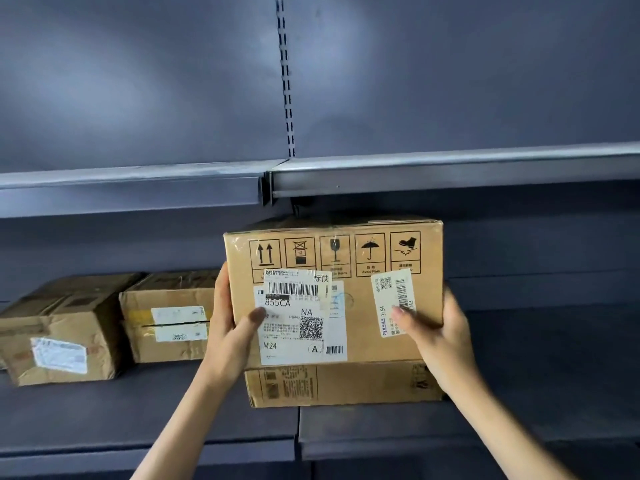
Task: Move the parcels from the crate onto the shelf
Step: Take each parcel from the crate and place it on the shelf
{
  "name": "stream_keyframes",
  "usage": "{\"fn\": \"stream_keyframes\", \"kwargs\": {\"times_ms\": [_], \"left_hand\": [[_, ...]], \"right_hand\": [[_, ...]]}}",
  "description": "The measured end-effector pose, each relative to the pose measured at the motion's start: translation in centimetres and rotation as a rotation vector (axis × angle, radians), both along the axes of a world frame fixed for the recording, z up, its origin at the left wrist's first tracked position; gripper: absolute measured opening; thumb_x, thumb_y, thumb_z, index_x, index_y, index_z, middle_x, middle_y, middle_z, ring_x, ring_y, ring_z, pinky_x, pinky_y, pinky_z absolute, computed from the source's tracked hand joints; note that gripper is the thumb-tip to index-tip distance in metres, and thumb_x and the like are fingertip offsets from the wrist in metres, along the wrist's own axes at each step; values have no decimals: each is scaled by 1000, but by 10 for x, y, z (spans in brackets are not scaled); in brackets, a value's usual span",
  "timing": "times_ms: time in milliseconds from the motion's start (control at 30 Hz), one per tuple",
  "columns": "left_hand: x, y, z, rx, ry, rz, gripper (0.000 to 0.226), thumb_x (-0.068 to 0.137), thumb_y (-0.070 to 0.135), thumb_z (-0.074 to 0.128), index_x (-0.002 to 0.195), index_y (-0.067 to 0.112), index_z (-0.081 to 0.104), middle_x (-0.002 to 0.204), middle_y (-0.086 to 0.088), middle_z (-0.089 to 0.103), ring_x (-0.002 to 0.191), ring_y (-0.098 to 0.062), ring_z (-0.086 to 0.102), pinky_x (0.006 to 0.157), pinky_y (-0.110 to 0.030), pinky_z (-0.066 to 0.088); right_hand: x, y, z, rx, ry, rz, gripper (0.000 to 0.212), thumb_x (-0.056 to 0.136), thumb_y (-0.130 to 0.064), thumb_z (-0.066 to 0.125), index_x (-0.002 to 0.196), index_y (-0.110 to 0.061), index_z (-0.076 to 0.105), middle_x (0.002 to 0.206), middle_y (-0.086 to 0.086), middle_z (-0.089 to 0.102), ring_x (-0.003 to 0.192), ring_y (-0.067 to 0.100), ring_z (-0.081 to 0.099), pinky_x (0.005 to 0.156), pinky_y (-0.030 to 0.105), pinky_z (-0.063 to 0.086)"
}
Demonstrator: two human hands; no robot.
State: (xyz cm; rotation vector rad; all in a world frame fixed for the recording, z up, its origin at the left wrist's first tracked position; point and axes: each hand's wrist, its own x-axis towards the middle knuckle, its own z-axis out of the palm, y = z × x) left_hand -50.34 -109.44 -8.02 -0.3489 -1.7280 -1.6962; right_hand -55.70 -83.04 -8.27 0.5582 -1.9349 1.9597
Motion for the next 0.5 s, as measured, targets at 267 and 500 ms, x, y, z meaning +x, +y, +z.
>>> {"fn": "stream_keyframes", "kwargs": {"times_ms": [267,500], "left_hand": [[-6,5,5,-179,-61,81,72,58,77,63,120,51,38,110,23,66,99,0,64,71,-16,55],[6,-4,-3,-231,-10,173,69,63,81,53,116,38,42,104,31,65,91,10,63,67,-4,49]], "right_hand": [[31,0,-8,32,-1,-192,78,58,-50,78,126,-21,51,99,-18,69,94,-3,64,82,26,53],[67,-15,-22,49,31,-252,83,66,-44,77,138,-23,41,131,5,55,122,20,51,101,45,44]]}}
